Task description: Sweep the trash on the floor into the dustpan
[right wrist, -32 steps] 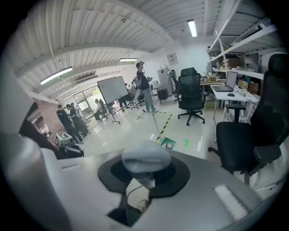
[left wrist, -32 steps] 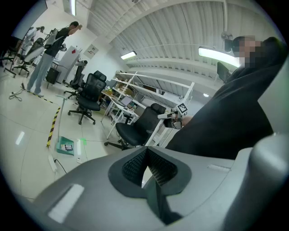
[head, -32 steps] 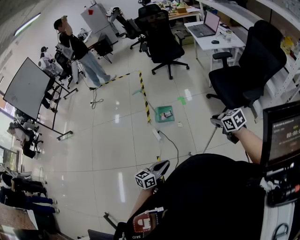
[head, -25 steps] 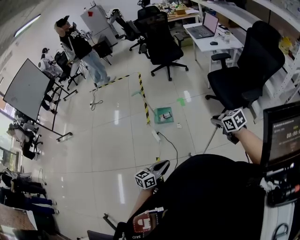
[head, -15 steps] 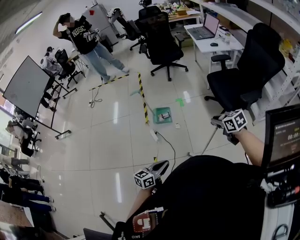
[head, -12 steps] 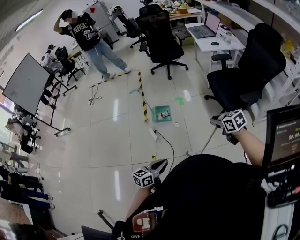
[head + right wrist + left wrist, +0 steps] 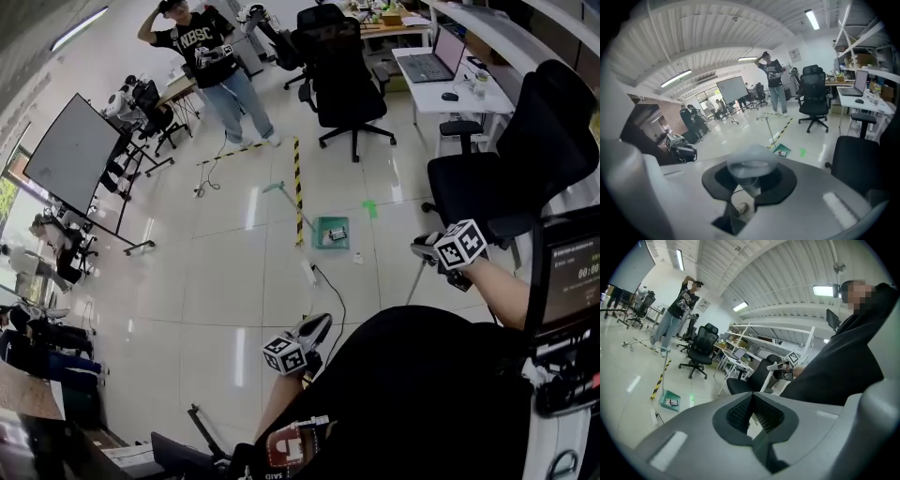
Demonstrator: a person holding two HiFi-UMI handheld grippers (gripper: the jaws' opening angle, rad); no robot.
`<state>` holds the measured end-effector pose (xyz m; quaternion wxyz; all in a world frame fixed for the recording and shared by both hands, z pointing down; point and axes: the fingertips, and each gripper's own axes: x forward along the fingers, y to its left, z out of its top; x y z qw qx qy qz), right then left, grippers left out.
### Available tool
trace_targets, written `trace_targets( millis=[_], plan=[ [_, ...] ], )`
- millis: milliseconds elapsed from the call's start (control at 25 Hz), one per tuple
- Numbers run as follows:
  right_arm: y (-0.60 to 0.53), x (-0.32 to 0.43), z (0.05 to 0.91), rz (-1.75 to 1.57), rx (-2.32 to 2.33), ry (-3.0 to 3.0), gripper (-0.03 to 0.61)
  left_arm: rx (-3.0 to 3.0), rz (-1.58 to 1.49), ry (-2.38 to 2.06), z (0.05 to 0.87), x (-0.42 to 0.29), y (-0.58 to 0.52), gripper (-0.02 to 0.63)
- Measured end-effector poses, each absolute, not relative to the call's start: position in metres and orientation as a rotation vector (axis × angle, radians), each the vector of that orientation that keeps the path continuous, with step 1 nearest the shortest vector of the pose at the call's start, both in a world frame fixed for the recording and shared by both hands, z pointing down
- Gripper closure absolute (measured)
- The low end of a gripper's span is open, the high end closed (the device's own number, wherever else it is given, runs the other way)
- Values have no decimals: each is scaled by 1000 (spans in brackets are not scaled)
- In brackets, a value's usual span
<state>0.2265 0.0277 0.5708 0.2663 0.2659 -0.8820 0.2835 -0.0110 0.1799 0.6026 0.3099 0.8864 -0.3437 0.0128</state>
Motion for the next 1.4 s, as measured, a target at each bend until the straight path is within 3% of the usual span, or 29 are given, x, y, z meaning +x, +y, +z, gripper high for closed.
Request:
trace_targets(
  millis=[400, 640, 1120, 1400],
  plan=[
    [-68, 203, 560, 662, 520, -2454, 515, 2256, 27, -1013, 608, 16, 134, 612],
    [-138, 147, 581, 648, 474, -2437, 517, 2237, -9, -1005, 638, -28, 70, 612],
    [-253, 3, 645, 608, 352, -2299, 517, 2198, 3, -979, 647, -183, -75, 612],
    [-328, -16, 687, 620, 214, -2293, 518, 2047, 40, -1131, 660, -178, -106, 612]
  ],
)
